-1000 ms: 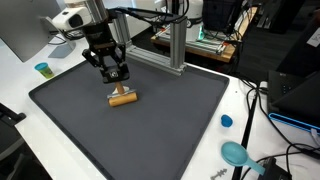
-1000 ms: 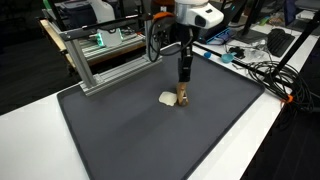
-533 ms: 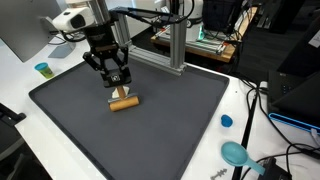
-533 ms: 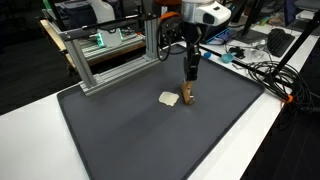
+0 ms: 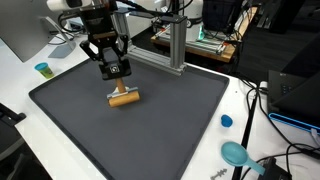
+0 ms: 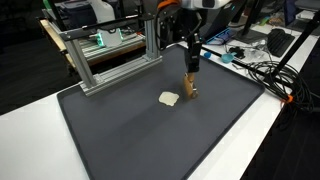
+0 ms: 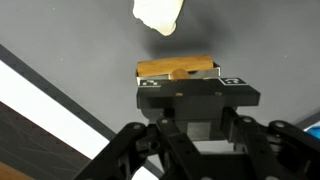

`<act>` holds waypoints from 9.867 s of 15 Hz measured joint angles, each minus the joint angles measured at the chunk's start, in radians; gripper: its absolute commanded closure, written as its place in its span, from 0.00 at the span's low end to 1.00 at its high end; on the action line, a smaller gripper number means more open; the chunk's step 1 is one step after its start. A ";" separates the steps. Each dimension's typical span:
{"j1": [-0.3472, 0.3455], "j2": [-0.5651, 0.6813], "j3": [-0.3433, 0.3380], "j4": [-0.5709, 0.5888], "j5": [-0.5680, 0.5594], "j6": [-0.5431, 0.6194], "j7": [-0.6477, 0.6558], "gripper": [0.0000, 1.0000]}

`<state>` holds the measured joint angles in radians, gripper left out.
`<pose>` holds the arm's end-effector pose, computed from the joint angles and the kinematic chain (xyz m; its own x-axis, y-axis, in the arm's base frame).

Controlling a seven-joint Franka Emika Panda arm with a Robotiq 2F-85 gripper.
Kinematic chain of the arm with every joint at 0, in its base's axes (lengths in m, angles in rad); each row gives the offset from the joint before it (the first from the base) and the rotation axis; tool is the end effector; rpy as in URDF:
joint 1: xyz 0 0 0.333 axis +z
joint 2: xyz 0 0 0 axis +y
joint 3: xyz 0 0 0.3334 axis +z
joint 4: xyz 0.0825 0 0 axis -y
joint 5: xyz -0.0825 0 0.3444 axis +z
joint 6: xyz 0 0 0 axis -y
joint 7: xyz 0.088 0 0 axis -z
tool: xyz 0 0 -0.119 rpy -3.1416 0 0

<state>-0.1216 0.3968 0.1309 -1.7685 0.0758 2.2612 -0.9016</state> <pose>0.6354 0.0000 0.3761 0.6504 0.7452 0.1475 0.7530 -0.6580 0.0041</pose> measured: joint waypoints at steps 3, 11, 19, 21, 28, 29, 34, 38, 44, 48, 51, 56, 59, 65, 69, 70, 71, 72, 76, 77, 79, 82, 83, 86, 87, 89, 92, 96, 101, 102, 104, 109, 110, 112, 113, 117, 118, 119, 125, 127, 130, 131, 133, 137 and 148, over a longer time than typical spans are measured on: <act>0.000 0.000 0.000 -0.007 0.000 0.000 -0.001 0.53; 0.000 0.000 0.001 -0.007 0.000 0.000 -0.001 0.53; 0.001 0.001 0.000 -0.007 0.000 0.000 -0.001 0.78; 0.002 0.002 -0.002 -0.007 0.000 0.006 0.013 0.78; 0.036 -0.134 -0.005 -0.078 -0.002 0.028 0.138 0.53; 0.048 -0.146 -0.005 -0.088 -0.002 0.028 0.149 0.53; 0.054 -0.150 -0.009 -0.101 -0.003 0.028 0.156 0.53; 0.054 -0.150 -0.010 -0.102 -0.003 0.028 0.156 0.78; 0.057 -0.154 -0.014 -0.131 0.019 0.127 0.298 0.78; 0.060 -0.192 -0.020 -0.191 0.022 0.254 0.474 0.78; 0.082 -0.247 -0.040 -0.257 -0.012 0.338 0.647 0.78; 0.118 -0.384 -0.098 -0.384 -0.249 0.379 0.944 0.53; 0.120 -0.408 -0.101 -0.407 -0.255 0.379 0.953 0.53; 0.121 -0.408 -0.101 -0.407 -0.255 0.379 0.953 0.53; 0.121 -0.406 -0.101 -0.407 -0.254 0.378 0.953 0.78; 0.121 -0.402 -0.101 -0.407 -0.254 0.376 0.953 0.78; 0.121 -0.401 -0.102 -0.407 -0.255 0.370 0.957 0.78; 0.120 -0.403 -0.102 -0.407 -0.253 0.354 0.960 0.78; 0.117 -0.475 -0.106 -0.436 -0.242 0.203 0.978 0.78; 0.117 -0.504 -0.107 -0.454 -0.229 0.160 0.981 0.78; 0.117 -0.564 -0.107 -0.503 -0.189 0.107 0.983 0.78; 0.118 -0.617 -0.108 -0.575 -0.094 0.104 0.984 0.78; 0.118 -0.624 -0.108 -0.587 -0.084 0.105 0.984 0.78; 0.115 -0.620 -0.108 -0.591 -0.095 0.088 0.985 0.78; 0.110 -0.624 -0.108 -0.591 -0.099 0.066 0.986 0.78; 0.102 -0.649 -0.108 -0.591 -0.114 0.001 0.990 0.78; 0.101 -0.703 -0.108 -0.593 -0.129 -0.099 0.993 0.78; 0.103 -0.762 -0.104 -0.616 -0.129 -0.162 0.993 0.78; 0.101 -0.819 -0.099 -0.696 -0.156 -0.161 0.993 0.78; 0.099 -0.833 -0.100 -0.714 -0.162 -0.161 0.993 0.78; 0.097 -0.859 -0.100 -0.745 -0.163 -0.155 0.993 0.78; 0.105 -0.930 -0.100 -0.788 -0.143 -0.141 0.993 0.78; 0.106 -0.944 -0.100 -0.796 -0.140 -0.142 0.993 0.78; 0.106 -0.967 -0.100 -0.806 -0.135 -0.146 0.993 0.78; 0.106 -0.976 -0.100 -0.810 -0.131 -0.148 0.993 0.78; 0.110 -0.997 -0.100 -0.824 -0.109 -0.161 0.993 0.78; 0.112 -0.999 -0.100 -0.825 -0.100 -0.167 0.993 0.78; 0.115 -1.000 -0.100 -0.827 -0.092 -0.174 0.992 0.78; 0.112 -1.012 -0.104 -0.848 -0.090 -0.181 0.993 0.78; 0.111 -1.018 -0.105 -0.856 -0.090 -0.182 0.993 0.78; 0.110 -1.028 -0.106 -0.867 -0.090 -0.182 0.993 0.78; 0.109 -1.032 -0.107 -0.870 -0.090 -0.182 0.993 0.78; 0.109 -1.040 -0.109 -0.875 -0.090 -0.186 0.991 0.78; 0.110 -1.049 -0.113 -0.876 -0.089 -0.205 0.976 0.26; 0.120 -1.123 -0.111 -0.876 -0.085 -0.223 0.973 0.00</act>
<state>-0.0021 -0.7266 0.0195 -2.6446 -0.0087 2.0382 0.0718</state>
